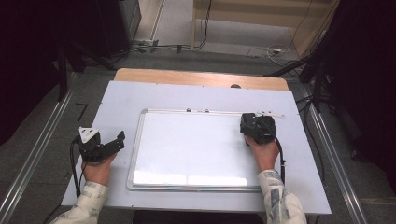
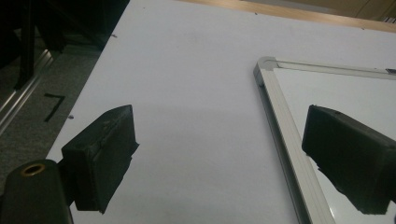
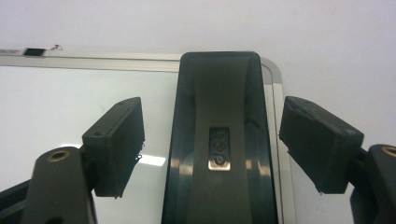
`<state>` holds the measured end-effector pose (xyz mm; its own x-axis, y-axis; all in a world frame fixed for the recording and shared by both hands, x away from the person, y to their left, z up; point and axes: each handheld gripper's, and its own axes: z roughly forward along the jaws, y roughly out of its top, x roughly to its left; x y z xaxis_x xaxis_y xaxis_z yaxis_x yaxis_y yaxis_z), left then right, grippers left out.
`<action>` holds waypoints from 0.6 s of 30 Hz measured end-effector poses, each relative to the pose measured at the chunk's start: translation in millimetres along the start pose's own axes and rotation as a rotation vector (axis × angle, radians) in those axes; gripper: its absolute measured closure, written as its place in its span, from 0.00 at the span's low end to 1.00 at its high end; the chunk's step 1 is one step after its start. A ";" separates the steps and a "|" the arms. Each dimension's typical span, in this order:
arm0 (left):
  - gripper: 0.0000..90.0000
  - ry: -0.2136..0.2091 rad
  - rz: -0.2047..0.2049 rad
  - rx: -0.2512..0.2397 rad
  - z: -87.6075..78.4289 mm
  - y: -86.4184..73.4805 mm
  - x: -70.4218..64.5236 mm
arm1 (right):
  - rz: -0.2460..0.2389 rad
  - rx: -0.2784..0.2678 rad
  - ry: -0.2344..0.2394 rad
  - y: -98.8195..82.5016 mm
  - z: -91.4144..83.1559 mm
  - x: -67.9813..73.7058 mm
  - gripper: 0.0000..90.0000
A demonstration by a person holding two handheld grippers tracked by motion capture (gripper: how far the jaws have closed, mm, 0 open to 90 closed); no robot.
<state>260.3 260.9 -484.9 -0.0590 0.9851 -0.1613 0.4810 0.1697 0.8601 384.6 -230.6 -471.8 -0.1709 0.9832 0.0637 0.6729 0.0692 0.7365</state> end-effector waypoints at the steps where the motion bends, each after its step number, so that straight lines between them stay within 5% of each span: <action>1: 0.12 0.000 0.000 0.000 0.0 0.0 -0.1 | 0.001 -0.002 0.010 -0.9 -2.7 -1.9 0.22; 18: 0.12 0.004 0.008 0.004 1.2 -0.6 -2.7 | -0.083 -0.037 0.115 -30.5 -55.6 -19.4 0.21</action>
<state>261.2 258.1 -485.6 -0.0587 0.9866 -0.1523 0.4852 0.1615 0.8593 327.4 -261.2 -458.0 -0.3075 0.9485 0.0768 0.6265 0.1411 0.7666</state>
